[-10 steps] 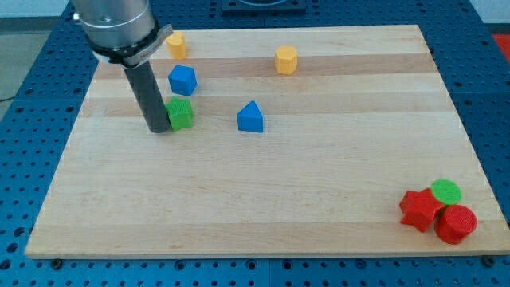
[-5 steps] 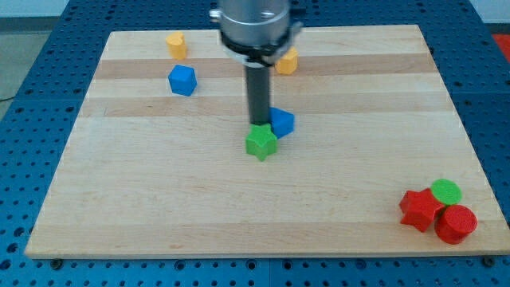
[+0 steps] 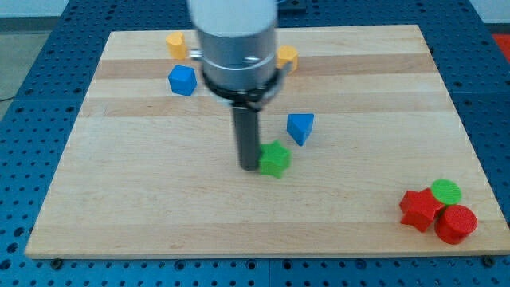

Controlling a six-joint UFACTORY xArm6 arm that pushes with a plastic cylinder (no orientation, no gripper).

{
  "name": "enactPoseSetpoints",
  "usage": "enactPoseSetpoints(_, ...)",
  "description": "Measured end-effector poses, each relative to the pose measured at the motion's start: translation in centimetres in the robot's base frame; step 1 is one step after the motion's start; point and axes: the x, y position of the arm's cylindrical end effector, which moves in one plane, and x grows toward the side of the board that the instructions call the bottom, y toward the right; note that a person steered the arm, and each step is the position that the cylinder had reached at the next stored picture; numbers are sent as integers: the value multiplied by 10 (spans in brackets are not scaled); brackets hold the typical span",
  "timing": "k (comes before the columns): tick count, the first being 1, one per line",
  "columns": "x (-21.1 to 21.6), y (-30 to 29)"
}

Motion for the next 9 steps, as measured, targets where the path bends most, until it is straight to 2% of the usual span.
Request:
enactPoseSetpoints(2, -17, 136)
enactPoseSetpoints(4, -33, 153)
enactPoseSetpoints(5, -12, 165)
enactPoseSetpoints(9, 0, 229)
